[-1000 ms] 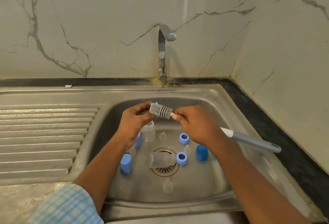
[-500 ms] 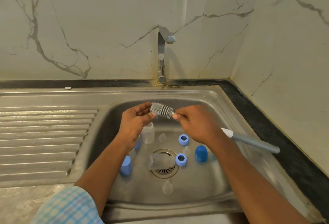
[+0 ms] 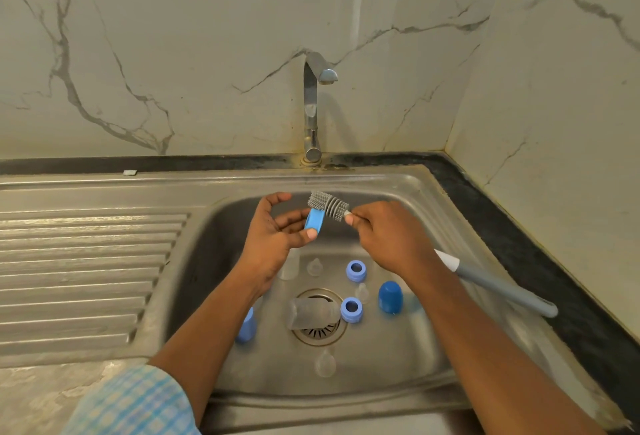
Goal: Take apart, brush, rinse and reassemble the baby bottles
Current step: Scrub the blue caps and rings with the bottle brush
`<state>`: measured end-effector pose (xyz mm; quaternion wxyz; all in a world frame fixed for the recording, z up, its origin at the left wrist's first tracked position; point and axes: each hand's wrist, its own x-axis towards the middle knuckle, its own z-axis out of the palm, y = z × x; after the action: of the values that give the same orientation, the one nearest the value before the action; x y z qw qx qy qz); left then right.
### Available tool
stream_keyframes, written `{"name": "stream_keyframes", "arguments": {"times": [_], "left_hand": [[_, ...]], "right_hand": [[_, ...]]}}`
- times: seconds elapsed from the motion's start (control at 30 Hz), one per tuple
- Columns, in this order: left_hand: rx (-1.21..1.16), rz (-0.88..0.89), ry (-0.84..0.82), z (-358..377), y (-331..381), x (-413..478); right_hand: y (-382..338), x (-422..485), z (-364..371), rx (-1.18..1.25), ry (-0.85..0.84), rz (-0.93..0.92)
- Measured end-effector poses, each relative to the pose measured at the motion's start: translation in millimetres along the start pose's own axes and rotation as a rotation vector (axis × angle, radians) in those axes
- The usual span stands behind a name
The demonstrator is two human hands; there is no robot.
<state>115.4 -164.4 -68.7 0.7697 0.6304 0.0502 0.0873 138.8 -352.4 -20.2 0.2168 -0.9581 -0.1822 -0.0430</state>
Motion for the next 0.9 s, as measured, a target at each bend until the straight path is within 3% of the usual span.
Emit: {"name": "stream_keyframes", "arguments": {"times": [0.13,0.5,0.9], "left_hand": [[0.002,0.018,0.103,-10,2,3],[-0.016,-0.006,-0.068,-3,-1,1],[0.011,0.013,0.06,-10,2,1]], "right_hand": [[-12,-5,1,-0.01,-0.062,-0.082],[0,1,5,-0.042,0.009,0.051],[-6,-3,0,0.073,0.017,-0.019]]}}
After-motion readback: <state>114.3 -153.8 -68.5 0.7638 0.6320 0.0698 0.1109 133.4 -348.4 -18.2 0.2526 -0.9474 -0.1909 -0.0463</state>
